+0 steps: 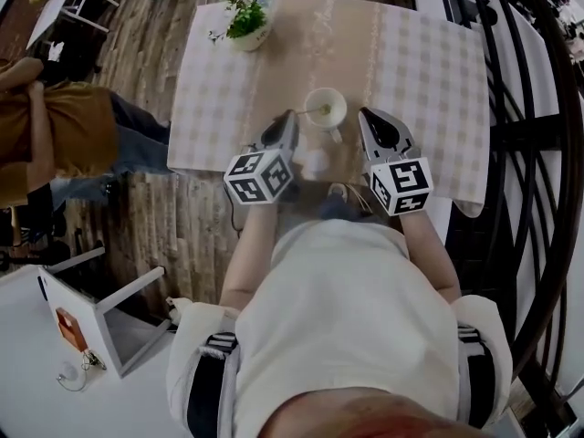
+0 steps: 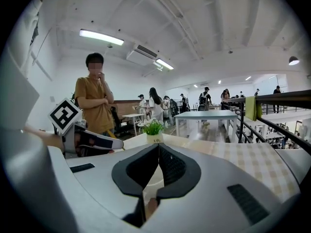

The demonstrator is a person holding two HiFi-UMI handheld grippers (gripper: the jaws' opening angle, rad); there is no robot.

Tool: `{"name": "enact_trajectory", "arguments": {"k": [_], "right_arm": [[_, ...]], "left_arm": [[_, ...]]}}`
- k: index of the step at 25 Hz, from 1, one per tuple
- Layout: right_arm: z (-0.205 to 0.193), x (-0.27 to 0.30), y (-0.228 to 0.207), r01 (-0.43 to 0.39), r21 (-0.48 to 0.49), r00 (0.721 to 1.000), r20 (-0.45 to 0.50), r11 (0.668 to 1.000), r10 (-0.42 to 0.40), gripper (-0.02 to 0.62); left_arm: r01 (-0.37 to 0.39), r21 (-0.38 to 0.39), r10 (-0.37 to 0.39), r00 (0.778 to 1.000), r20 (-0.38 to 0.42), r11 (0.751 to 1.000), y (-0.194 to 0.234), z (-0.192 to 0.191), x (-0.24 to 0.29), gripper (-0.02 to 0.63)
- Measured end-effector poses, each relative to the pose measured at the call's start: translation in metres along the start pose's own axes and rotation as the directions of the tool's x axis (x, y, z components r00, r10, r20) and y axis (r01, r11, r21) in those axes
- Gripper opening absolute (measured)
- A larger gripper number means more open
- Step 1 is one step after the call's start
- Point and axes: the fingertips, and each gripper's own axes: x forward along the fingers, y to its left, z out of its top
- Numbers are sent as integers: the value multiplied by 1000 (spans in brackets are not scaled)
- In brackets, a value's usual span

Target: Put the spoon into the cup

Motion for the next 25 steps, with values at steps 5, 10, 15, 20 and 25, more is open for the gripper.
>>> {"name": "enact_trajectory", "arguments": {"k": [5,10,15,20,25], "right_arm": [[-10,13,-17,-19,21,1000,-20,1000,19,2],[-16,24,-29,-30,32,999,-39,999,31,2],[-21,33,-36,-42,41,997,-58,998,44,2],[-26,40,-39,-57,45,996,-70,997,60,2],[-26,45,-41,-62,43,995,-75,997,65,2]], "left_arm": [[-23,8,23,999,-45,1000,4,-13,24,5],[-47,0,46,996,-78,999,10,-21,40,5],[-69,-12,68,992,-107,998,15,-30,51,5],[-76,-13,74,989,-130,997,16,-36,59,5],[-84,0,83,984,-158,996,16,-42,66,5]]}}
